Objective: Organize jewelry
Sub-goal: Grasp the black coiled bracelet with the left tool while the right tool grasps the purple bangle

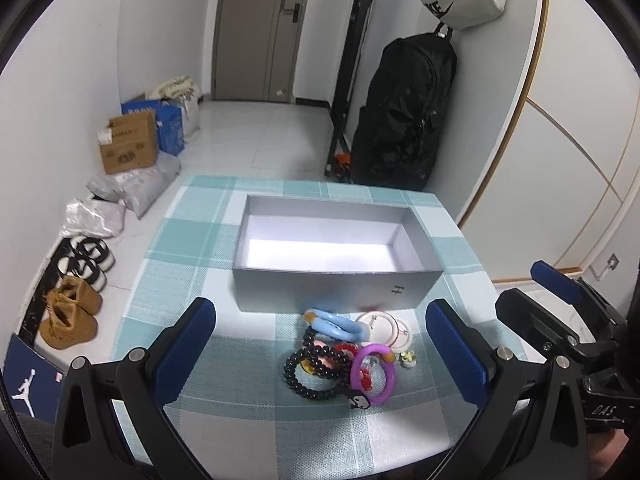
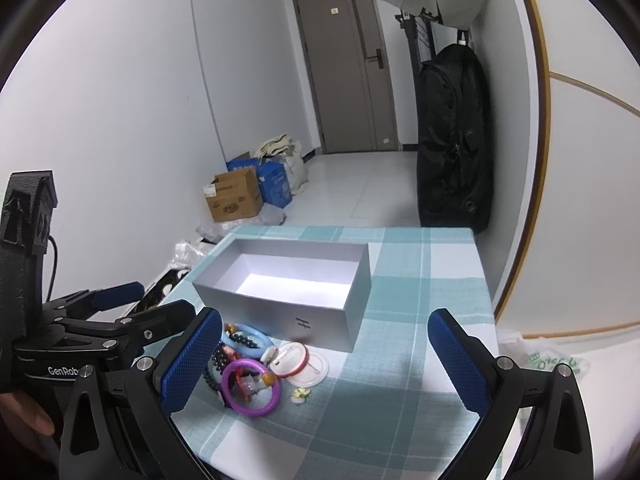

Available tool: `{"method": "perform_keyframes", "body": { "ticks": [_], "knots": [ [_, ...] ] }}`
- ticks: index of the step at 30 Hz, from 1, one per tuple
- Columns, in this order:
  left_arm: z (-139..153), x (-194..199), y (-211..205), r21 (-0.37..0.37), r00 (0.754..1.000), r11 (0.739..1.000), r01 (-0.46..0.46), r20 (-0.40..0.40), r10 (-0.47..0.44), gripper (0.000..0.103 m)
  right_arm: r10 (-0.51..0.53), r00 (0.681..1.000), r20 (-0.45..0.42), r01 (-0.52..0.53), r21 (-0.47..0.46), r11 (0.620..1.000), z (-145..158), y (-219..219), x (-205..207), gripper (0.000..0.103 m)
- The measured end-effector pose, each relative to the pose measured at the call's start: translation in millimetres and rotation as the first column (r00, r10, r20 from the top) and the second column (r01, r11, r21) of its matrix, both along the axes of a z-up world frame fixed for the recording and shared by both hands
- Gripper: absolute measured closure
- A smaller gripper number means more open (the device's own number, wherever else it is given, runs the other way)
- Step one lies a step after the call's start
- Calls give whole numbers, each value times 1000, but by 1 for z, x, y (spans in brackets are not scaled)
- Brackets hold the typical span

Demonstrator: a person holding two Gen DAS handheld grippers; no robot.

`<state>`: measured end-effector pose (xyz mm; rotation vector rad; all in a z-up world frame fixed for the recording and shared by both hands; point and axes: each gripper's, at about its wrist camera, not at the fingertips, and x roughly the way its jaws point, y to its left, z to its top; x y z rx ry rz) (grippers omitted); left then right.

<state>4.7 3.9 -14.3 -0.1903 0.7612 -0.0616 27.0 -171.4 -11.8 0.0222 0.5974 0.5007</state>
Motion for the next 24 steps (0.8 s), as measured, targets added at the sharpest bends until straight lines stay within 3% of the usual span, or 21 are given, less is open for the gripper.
{"method": "perform_keyframes", "body": {
  "ticks": [10,19,24],
  "knots": [
    [-30,6,28,-126,988,990,59,-133,-76,2,16,995,-94,-19,-21,1000,-14,6,17,1],
    [-47,13,25,-183,964,975,128,-210,-166,19,37,987,-156,-33,27,999,-19,6,32,6],
    [-50,15,22,-198,955,967,161,-218,-203,40,47,984,-173,-38,53,998,-20,4,37,6]
  ]
}}
